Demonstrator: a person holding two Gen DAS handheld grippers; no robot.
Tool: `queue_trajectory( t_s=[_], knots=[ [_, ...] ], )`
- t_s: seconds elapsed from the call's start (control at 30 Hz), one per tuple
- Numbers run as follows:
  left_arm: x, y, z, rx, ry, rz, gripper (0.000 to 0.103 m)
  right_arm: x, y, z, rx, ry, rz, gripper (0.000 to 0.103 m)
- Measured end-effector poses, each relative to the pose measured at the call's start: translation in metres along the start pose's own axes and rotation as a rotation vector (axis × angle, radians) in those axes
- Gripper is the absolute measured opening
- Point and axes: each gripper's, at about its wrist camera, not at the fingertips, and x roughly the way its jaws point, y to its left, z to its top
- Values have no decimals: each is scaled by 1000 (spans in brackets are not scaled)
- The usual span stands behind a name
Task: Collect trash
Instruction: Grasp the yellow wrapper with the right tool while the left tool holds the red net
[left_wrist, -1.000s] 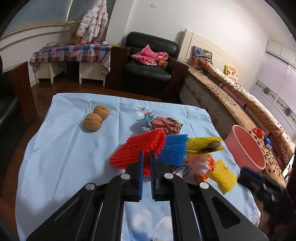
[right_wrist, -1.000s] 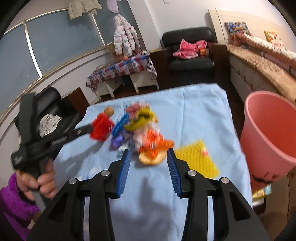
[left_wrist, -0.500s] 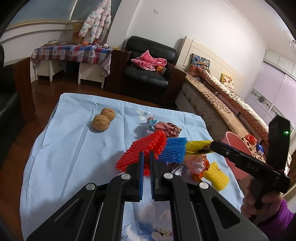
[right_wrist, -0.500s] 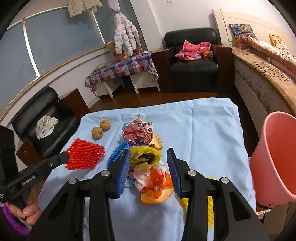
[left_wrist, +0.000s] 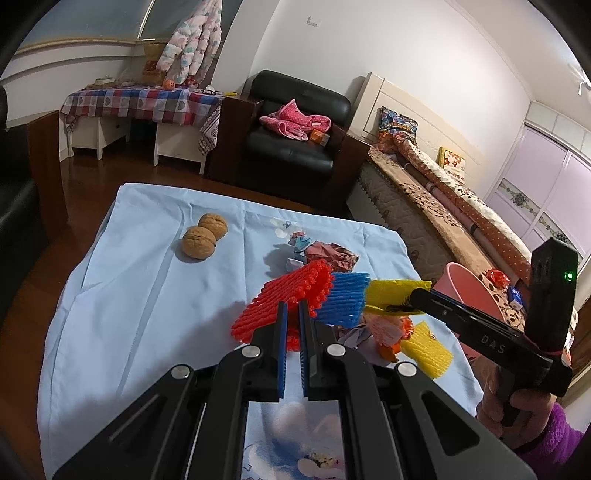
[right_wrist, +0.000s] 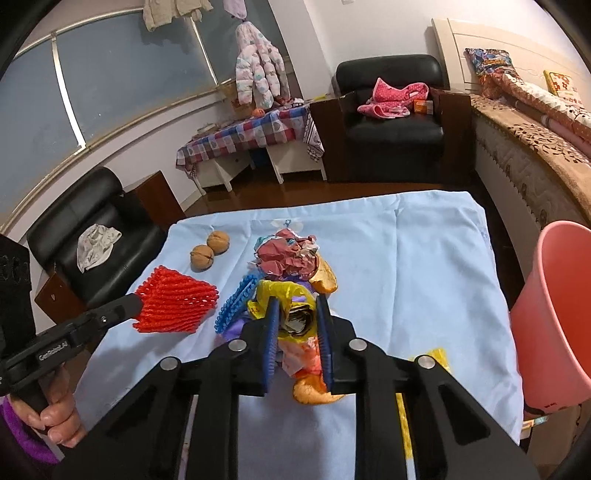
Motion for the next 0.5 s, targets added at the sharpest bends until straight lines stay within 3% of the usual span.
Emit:
queue_trajectory(
  t_s=[0.5],
  knots=[
    [-27,-26,3,33,-43,-34,5,-69,3,-5,20,-129,16,20]
  ],
)
